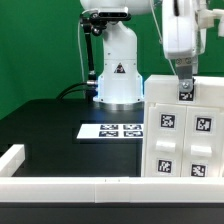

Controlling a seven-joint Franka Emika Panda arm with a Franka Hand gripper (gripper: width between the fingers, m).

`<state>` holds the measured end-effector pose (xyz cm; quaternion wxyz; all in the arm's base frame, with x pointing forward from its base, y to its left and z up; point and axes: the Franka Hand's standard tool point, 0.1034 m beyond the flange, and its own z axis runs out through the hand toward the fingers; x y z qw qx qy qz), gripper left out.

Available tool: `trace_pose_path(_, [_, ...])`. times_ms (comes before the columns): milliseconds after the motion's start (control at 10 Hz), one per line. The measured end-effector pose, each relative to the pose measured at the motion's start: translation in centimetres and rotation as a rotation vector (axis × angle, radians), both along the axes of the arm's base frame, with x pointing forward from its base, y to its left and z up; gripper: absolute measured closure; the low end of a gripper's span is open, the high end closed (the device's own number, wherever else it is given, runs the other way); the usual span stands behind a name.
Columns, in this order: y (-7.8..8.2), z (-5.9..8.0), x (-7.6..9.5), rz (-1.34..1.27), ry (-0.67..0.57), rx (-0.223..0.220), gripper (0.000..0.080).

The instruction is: Assemble cabinet

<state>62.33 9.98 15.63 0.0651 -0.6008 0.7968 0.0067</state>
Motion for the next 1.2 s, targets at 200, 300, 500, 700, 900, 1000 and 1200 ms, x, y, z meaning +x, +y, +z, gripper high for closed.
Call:
trace_pose_path(200, [0.1, -0.1, 0.0, 0.014, 0.000, 0.002, 0.0226])
trace_pose_path(300, [0.2, -0.1, -0.1, 0.021, 0.000, 0.002, 0.0161])
trace_pose_path(500, [0.4, 0.1, -0.2, 0.070, 0.006, 0.001, 0.0153])
trace_pose_path(700, [0.7, 2.0, -0.2, 0.235, 0.018, 0.004, 0.0150])
trace_pose_path(900, [0.8, 2.3, 0.1, 0.358, 0.004, -0.004, 0.0150])
trace_pose_path(1000, [0.8, 2.2, 0.1, 0.416, -0.001, -0.009, 0.0150])
trace_pose_path(1200, [0.8, 2.1, -0.1, 0.650, -0.017, -0.029, 0.0150])
